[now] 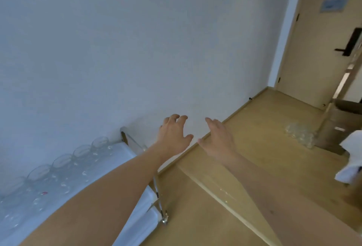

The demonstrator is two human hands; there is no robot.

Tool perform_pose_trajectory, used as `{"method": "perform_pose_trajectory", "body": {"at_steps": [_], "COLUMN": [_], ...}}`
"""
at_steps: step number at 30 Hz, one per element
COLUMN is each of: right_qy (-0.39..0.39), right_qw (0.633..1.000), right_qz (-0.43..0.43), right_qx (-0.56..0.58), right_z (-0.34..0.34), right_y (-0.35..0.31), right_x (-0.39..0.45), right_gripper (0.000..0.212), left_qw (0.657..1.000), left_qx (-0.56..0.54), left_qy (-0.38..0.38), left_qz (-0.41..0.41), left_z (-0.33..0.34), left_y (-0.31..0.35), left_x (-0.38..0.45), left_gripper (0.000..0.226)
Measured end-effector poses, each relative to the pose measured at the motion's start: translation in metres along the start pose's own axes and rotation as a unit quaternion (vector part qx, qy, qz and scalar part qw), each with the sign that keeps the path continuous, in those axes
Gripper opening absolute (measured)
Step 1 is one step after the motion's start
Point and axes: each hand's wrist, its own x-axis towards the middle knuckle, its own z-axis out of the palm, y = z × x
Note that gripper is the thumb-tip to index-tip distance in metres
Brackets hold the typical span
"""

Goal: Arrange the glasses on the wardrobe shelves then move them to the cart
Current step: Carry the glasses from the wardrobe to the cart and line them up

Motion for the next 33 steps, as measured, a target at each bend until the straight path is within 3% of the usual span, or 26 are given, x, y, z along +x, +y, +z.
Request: {"method": "perform_pose_trajectory", "body": {"at_steps": [8, 16, 33], "right_qy": [0.082, 0.109, 0.146], "right_qw": [0.991, 0.98, 0.95], "right_qz": [0.099, 0.159, 0.266], "right_qx": [-0.035, -0.056, -0.072], "right_z": [-0.111, -0.183, -0.214], "right_y": [0.154, 0.27, 0.398], "right_x": [0.054, 0.082, 0.169], "right_gripper": [0.08, 0.079, 0.076], "left_qw": [0.993, 0.98, 0.951], "left_qx": [-0.049, -0.062, -0.084], "left_qy": [-0.016, -0.043, -0.109], "left_qz": [0.11, 0.184, 0.277], "left_z": [0.055, 0.112, 0.199], "left_y": [0.171, 0.283, 0.382], "left_x": [0.126, 0.206, 0.361], "left_gripper": [0.069, 0.071, 0.071]}}
